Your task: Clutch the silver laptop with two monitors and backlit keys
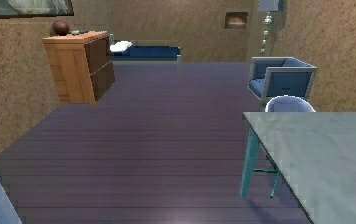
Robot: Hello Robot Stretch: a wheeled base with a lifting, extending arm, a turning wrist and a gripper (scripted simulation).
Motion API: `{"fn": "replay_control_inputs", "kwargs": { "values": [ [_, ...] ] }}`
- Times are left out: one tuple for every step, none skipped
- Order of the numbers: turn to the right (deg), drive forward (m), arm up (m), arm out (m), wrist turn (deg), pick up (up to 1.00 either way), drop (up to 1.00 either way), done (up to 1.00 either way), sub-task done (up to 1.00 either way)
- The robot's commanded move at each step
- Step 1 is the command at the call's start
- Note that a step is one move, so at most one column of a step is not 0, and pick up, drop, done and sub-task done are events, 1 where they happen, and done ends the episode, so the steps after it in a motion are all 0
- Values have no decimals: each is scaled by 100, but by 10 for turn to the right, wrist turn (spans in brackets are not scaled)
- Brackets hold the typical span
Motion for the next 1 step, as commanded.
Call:
{"fn": "replay_control_inputs", "kwargs": {
  "values": [
    [0,0,-30,0,0,0,0,0,0]
  ]
}}
